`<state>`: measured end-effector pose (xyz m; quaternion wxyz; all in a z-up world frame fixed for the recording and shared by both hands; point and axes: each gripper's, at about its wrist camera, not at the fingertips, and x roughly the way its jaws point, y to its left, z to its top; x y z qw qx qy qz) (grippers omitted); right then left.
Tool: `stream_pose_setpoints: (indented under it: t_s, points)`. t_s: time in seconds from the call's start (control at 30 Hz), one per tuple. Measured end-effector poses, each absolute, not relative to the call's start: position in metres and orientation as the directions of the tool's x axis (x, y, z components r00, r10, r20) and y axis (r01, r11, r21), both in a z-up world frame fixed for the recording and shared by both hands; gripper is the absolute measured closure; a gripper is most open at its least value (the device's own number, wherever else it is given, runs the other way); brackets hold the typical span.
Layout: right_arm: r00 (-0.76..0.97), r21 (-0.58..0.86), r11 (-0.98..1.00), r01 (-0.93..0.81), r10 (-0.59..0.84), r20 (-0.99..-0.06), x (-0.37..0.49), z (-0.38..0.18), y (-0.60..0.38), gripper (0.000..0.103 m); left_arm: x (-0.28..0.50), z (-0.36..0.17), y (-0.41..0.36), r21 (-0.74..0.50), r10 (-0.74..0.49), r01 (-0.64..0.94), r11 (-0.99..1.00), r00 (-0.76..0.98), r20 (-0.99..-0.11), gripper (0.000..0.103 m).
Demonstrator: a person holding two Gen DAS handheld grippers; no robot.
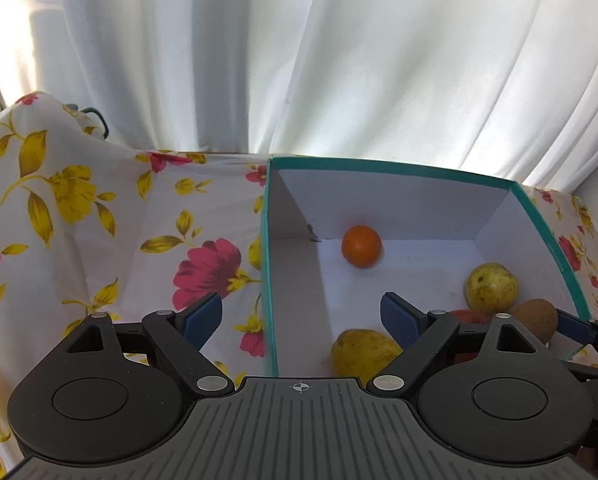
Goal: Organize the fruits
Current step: 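Open the right tool to drop the kiwi into the teal box, then grasp a cherry tomato on the cloth with the left tool while the right tool approaches another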
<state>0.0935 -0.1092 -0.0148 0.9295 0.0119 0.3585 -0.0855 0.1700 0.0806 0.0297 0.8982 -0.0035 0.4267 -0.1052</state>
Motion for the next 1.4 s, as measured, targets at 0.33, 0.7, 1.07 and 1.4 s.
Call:
stream_pose_setpoints:
  t_s: [0.33,0.7,1.07,1.4]
  points:
    - [0.800,-0.066,0.983,0.172,-0.179,-0.573,0.080,0.003,-0.102,0.022,0.159,0.035,0.078,-0.084,-0.222,0.241,0.967,0.631,-0.743,0.013]
    - [0.846,-0.021,0.960,0.280,-0.257,-0.467,0.004,0.029,-0.111,0.018,0.086,0.046,0.058,-0.047,-0.317,0.380,0.924,0.690,-0.651,0.017]
    - [0.816,0.054,0.941,0.333,-0.258,-0.518,-0.097,-0.013,-0.119,0.017,0.001,-0.012,0.032,0.051,-0.273,0.441,0.896,0.637,-0.721,0.036]
    - [0.808,0.058,0.944,0.325,-0.245,-0.536,-0.125,-0.021,-0.112,0.017,0.001,-0.046,0.027,0.125,-0.191,0.391,0.912,0.675,-0.713,0.049]
